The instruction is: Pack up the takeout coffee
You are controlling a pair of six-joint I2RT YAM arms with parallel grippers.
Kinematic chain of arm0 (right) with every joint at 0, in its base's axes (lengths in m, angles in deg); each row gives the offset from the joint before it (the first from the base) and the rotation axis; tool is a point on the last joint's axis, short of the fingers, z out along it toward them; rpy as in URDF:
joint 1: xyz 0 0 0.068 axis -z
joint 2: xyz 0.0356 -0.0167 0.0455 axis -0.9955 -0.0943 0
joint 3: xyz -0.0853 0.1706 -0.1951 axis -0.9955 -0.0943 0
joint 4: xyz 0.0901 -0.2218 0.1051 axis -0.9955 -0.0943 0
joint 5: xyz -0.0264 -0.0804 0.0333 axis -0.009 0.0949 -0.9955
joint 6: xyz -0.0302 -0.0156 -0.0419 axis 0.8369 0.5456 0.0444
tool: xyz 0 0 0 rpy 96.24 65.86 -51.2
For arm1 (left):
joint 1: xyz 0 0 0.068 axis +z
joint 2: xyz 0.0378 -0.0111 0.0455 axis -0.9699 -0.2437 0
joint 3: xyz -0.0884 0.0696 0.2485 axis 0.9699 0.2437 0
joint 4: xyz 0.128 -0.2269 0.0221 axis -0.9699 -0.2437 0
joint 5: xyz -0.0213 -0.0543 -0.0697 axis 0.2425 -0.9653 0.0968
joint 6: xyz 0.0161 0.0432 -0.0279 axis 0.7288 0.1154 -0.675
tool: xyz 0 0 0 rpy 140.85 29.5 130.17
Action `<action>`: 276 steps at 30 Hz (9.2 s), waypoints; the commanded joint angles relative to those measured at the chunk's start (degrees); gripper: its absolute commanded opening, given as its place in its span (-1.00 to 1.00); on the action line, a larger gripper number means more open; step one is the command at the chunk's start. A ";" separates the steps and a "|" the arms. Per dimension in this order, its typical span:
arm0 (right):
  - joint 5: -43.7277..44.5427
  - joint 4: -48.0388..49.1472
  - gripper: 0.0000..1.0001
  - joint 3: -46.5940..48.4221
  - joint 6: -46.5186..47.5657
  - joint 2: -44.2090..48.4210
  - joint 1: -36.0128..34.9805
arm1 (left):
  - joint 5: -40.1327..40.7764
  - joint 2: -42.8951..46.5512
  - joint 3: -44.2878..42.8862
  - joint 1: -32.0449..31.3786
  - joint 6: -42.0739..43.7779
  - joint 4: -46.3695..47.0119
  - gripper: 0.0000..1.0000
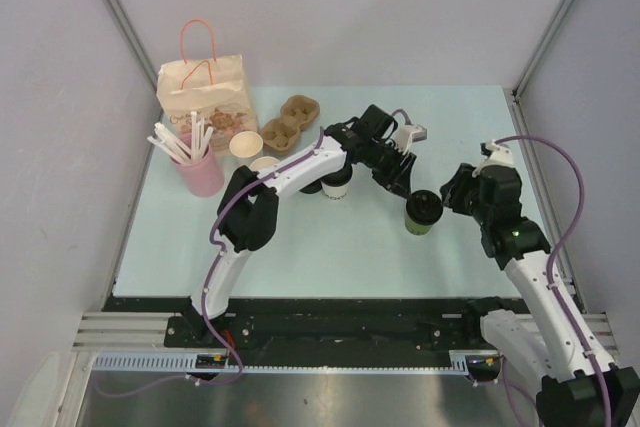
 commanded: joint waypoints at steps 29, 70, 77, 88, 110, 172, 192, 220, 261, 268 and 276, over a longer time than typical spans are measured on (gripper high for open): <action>-12.21 4.17 -0.34 -5.28 0.61 -6.34 8.02 | -3.09 -2.28 -3.28 -0.32 -1.72 0.68 -0.31; -9.31 5.22 -1.00 -17.06 -7.22 -7.49 7.67 | 1.31 -7.47 10.69 -1.11 -2.08 0.68 -0.99; -9.66 5.75 -1.00 -16.97 -5.72 -3.54 6.36 | -1.06 -1.67 7.01 -1.20 -1.46 0.94 -0.85; -9.66 9.44 -0.80 -15.57 -3.00 -0.81 3.89 | -0.01 0.97 -1.17 -0.85 -0.76 0.85 -0.29; -10.80 6.02 0.09 -7.13 3.15 -1.07 3.01 | 1.04 6.60 0.14 2.23 1.44 0.68 0.15; 18.99 17.35 -1.00 -14.86 -13.72 -15.57 -18.09 | 15.55 42.02 23.79 21.83 20.34 -9.87 0.38; 16.01 27.72 -1.00 -16.53 -5.73 -19.79 -9.74 | 17.83 40.09 20.71 21.83 20.51 -9.96 0.36; 4.32 45.04 -1.00 -8.89 -7.92 -43.60 -4.02 | 19.06 38.06 19.22 21.83 20.78 -10.05 0.36; 7.75 14.63 0.20 2.01 -4.76 -23.42 -0.06 | 44.10 38.87 9.83 24.72 27.54 -10.22 0.61; 4.67 9.36 0.29 1.84 -1.42 -15.23 -0.06 | 50.70 26.03 -6.26 28.77 29.91 -10.31 0.67; 4.23 7.16 0.30 1.40 0.34 -13.20 -0.06 | 43.16 20.31 -7.68 34.39 32.20 -10.66 0.76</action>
